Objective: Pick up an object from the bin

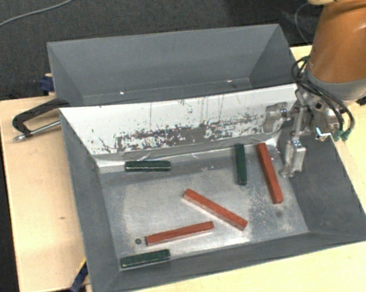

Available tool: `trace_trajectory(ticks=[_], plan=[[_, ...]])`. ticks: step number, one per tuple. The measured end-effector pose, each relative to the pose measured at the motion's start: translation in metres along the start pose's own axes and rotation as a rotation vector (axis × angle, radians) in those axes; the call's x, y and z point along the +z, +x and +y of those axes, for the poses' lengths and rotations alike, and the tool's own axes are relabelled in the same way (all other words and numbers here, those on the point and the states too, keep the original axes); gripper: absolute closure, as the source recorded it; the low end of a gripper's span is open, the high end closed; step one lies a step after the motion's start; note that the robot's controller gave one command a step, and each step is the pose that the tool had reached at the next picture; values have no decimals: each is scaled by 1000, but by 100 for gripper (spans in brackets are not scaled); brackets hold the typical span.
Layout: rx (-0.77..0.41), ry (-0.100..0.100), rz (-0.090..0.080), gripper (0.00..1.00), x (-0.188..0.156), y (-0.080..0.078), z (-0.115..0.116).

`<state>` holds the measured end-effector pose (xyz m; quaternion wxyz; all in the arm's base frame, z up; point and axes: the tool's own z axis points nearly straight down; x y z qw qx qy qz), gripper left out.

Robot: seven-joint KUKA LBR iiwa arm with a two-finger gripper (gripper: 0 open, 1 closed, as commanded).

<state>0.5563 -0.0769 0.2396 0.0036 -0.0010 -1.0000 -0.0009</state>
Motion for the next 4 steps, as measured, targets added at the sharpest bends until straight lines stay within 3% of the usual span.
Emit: trace_trajectory(ticks=[1, 2, 3, 4], plan=[[-96, -1, 1, 0, 151, 7, 42], [-51, -4, -1, 0, 171, 57, 130], [-45, 1, -6, 100, 170, 54, 124], [15, 0, -23, 100, 25, 24, 121]])
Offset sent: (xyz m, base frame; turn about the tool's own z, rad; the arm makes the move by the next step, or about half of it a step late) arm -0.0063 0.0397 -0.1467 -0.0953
